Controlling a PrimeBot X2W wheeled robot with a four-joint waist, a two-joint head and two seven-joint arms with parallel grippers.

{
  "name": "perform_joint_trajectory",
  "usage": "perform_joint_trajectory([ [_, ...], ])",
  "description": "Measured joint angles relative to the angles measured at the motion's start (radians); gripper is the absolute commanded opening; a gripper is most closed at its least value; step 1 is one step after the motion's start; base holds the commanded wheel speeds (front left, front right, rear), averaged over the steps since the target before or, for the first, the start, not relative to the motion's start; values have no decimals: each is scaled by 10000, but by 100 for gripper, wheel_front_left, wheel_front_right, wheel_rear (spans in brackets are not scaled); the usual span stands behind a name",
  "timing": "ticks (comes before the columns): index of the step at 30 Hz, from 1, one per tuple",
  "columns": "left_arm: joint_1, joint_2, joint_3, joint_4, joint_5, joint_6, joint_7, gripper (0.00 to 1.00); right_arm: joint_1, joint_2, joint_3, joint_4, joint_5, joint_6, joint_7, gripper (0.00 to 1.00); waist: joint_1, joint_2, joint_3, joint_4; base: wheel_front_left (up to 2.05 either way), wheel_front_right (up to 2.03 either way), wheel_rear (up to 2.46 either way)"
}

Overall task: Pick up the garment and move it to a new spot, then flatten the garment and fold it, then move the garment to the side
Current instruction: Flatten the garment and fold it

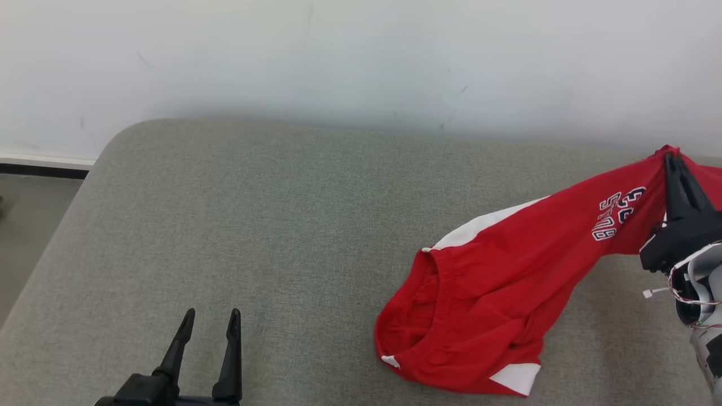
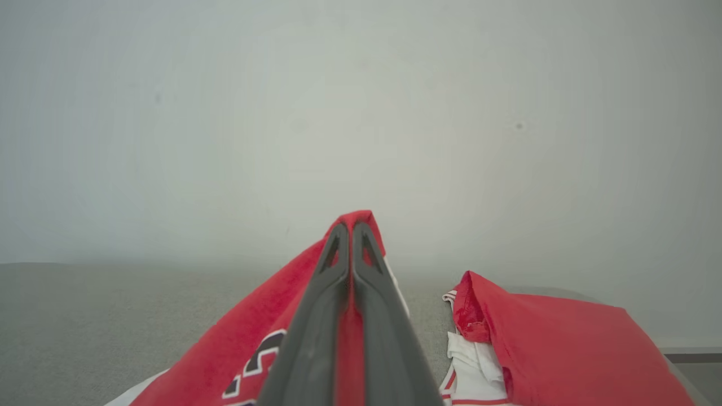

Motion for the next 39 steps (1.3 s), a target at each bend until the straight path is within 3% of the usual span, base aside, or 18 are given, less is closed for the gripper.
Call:
perform_joint_trajectory([
  [7, 13, -10, -81, 8, -61, 0, 0, 100, -388, 291, 316, -458, -376, 0, 249, 0, 0, 0, 43, 214, 0, 0, 0],
  [12, -11, -58, -142, 48, -77, 0, 0, 100, -1016, 1233, 888, -483, -512, 0, 422, 0, 0, 0, 88, 472, 0, 0, 0],
  [20, -205, -94, -278, 151, -117, 0, 0, 100, -2116, 2606, 2082, 640, -696, 0, 418, 0, 0, 0, 214, 974, 0, 0, 0],
  [21, -225, -96, -282, 165, -128, 0, 0, 100, -2195, 2721, 2207, 918, -692, 0, 476, 30, 0, 0, 235, 1031, 0, 0, 0],
  [22, -239, -98, -282, 178, -134, 0, 0, 100, -2241, 2796, 2334, 1212, -686, 0, 617, 100, 0, 0, 255, 1080, 0, 0, 0],
  [27, -320, -115, -278, 240, -157, 0, 0, 100, -2243, 2886, 2775, 2196, -414, 0, 736, 100, 0, 0, 324, 1210, 0, 0, 0],
  [32, -303, -96, -146, 222, -161, 0, 0, 100, -2231, 2681, 2957, 2305, -132, 0, 221, 100, 0, 1, 308, 969, 0, 0, 0],
  [35, -284, -56, -107, 186, -159, 0, 0, 100, -2142, 2282, 2800, 1776, -44, 0, 23, 100, 0, 0, 263, 652, 0, 0, 0],
  [39, -251, 12, -19, 115, -146, 0, 0, 100, -1560, 1768, 2040, 151, -92, 0, 0, 100, 0, 0, 204, 292, 0, 0, 0],
])
